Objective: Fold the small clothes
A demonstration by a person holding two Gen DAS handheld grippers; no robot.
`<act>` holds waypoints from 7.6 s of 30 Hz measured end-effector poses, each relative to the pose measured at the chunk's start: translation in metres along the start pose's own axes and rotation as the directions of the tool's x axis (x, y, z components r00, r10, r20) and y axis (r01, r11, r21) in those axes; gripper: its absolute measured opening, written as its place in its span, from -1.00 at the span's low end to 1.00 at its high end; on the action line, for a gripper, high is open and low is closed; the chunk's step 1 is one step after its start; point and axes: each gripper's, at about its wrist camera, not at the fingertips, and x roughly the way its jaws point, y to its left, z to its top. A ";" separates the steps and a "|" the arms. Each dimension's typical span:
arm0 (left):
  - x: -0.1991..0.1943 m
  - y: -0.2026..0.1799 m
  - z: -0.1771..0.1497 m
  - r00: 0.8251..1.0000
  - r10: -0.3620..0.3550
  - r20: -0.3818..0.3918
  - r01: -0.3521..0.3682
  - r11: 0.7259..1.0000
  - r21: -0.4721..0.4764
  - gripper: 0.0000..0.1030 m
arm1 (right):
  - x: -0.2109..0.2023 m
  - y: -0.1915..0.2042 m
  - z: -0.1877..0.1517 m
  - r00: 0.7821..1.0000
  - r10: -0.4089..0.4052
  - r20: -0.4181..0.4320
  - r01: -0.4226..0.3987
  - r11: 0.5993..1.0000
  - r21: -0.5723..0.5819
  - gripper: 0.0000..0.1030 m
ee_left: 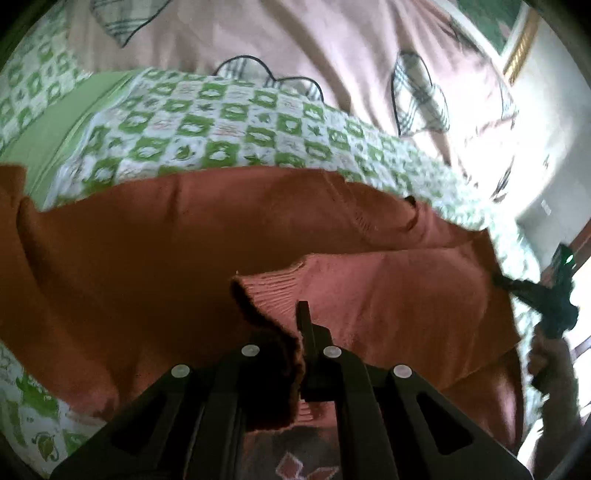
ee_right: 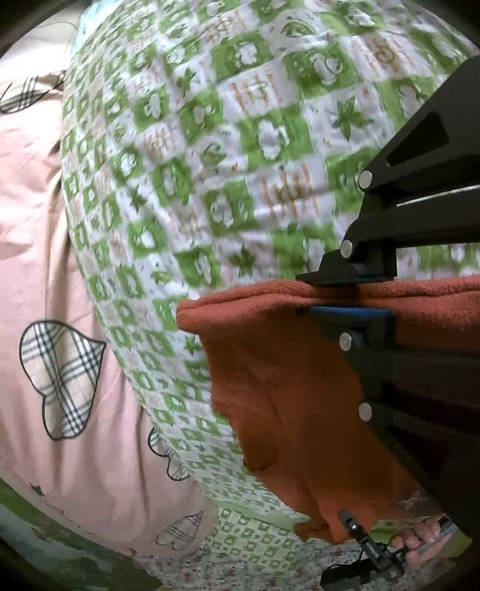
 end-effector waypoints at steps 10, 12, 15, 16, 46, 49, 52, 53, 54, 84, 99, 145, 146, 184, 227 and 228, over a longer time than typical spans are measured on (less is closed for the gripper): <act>0.008 0.035 -0.008 0.999 0.002 -0.047 -0.006 0.997 -0.075 -0.83 | -0.001 0.001 -0.009 0.991 -0.135 0.017 0.135 0.991 -0.004 -0.59; 0.005 0.036 -0.012 0.998 0.033 -0.050 -0.036 0.997 -0.061 -0.76 | -0.026 0.018 -0.020 0.994 -0.085 0.070 0.087 0.996 -0.030 -0.58; 0.005 0.040 -0.019 0.996 0.048 -0.071 -0.053 0.996 -0.068 -0.76 | -0.034 0.040 -0.042 0.999 0.018 0.035 -0.015 0.996 -0.089 -0.42; 0.003 0.041 -0.021 0.996 0.049 -0.071 -0.054 0.996 -0.069 -0.76 | -0.029 0.041 -0.051 1.000 -0.005 0.004 0.005 0.995 -0.098 -0.41; -0.096 0.366 0.016 0.944 0.250 0.217 0.012 0.630 -0.776 0.34 | -0.058 0.148 -0.136 0.969 0.199 -0.146 -0.225 0.955 -0.193 -0.02; -0.094 0.386 0.030 0.927 0.279 0.249 0.032 0.605 -0.795 0.14 | -0.057 0.148 -0.138 0.970 0.189 -0.151 -0.216 0.958 -0.188 -0.02; -0.089 0.393 0.037 0.935 0.255 0.246 0.046 0.603 -0.796 -0.95 | -0.057 0.144 -0.139 0.970 0.188 -0.154 -0.215 0.961 -0.177 -0.02; -0.089 0.389 0.039 0.932 0.265 0.248 0.037 0.611 -0.791 -0.94 | -0.058 0.143 -0.139 0.970 0.188 -0.154 -0.214 0.961 -0.174 -0.02; -0.095 0.382 0.042 0.923 0.287 0.254 0.015 0.635 -0.772 -0.94 | -0.058 0.142 -0.140 0.970 0.188 -0.152 -0.214 0.962 -0.170 -0.02; 0.005 -0.124 0.012 0.956 -0.284 0.070 0.282 0.959 0.040 -0.97 | -0.106 0.050 -0.151 0.985 0.173 0.009 -0.173 0.984 0.032 -0.02; 0.032 -0.124 -0.048 0.969 -0.212 -0.126 0.226 0.968 0.109 -0.45 | -0.093 0.064 -0.126 0.984 0.176 0.039 -0.177 0.983 0.036 0.23; -0.092 0.072 -0.060 0.997 -0.077 -0.024 0.074 0.993 -0.094 -0.36 | -0.036 0.026 -0.086 0.985 0.152 0.087 -0.162 0.979 0.125 -0.13; -0.092 0.071 -0.052 0.996 -0.084 -0.013 0.082 0.992 -0.091 -0.17 | -0.037 0.026 -0.086 0.985 0.148 0.089 -0.158 0.980 0.123 -0.13; -0.039 0.070 -0.012 0.997 0.067 -0.039 -0.070 0.994 -0.083 -0.65 | -0.079 0.026 -0.103 0.997 -0.047 0.069 0.044 0.998 0.039 -0.76; -0.130 0.028 -0.290 0.927 -0.143 -0.345 0.101 0.985 -0.137 -0.11 | -0.151 0.015 -0.327 0.928 0.188 -0.321 -0.254 0.951 -0.175 -0.46; -0.130 0.028 -0.290 0.931 -0.126 -0.344 0.088 0.988 -0.124 -0.39 | -0.152 0.020 -0.328 0.924 0.191 -0.331 -0.266 0.944 -0.197 -0.67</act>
